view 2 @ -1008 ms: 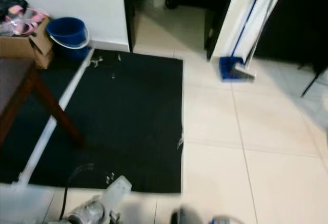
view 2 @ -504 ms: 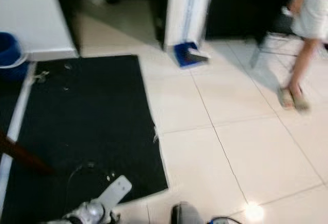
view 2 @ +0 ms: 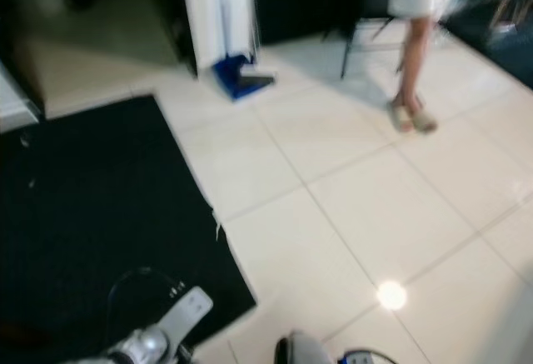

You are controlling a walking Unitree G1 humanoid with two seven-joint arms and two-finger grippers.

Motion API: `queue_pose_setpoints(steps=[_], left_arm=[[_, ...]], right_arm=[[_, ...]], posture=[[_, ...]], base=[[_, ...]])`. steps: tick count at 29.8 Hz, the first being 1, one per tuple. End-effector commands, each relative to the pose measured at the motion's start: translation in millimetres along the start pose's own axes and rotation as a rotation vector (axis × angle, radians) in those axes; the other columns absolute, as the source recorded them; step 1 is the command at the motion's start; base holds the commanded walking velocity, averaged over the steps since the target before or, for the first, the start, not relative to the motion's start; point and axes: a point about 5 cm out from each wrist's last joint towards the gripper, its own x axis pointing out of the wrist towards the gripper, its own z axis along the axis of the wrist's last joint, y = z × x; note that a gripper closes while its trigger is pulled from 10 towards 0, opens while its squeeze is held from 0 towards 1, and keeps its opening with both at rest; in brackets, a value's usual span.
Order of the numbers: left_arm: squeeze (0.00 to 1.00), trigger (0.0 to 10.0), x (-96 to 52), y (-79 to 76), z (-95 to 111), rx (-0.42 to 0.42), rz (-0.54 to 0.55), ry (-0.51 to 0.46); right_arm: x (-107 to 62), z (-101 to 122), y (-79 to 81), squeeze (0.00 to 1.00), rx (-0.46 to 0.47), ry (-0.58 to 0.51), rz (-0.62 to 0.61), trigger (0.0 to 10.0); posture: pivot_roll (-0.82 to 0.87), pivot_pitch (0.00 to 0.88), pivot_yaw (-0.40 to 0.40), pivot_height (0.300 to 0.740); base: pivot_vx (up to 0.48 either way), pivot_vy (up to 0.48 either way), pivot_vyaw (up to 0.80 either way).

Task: Picking trash to rubbish bin

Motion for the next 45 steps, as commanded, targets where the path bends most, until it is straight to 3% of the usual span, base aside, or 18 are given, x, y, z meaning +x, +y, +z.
queue_pose_setpoints(steps=[1, 45], left_arm=[[0.00, 10.0, -0.5, -8.1, -19.0, -0.005, -0.024, 0.062], [0.00, 10.0, -0.5, -7.3, -18.7, -0.008, -0.018, 0.062]], right_arm=[[0.6, -2.8, 6.0, 0.00, 0.013, 0.001, 0.020, 10.0], [1.2, -0.6, 9.9, 0.00, -0.005, 0.013, 0.038, 10.0]], posture=[[0.11, 0.108, -0.030, 0.740], [0.11, 0.104, -0.030, 0.740]], base=[[0.000, 0.000, -0.80], [0.000, 0.000, -0.80]])
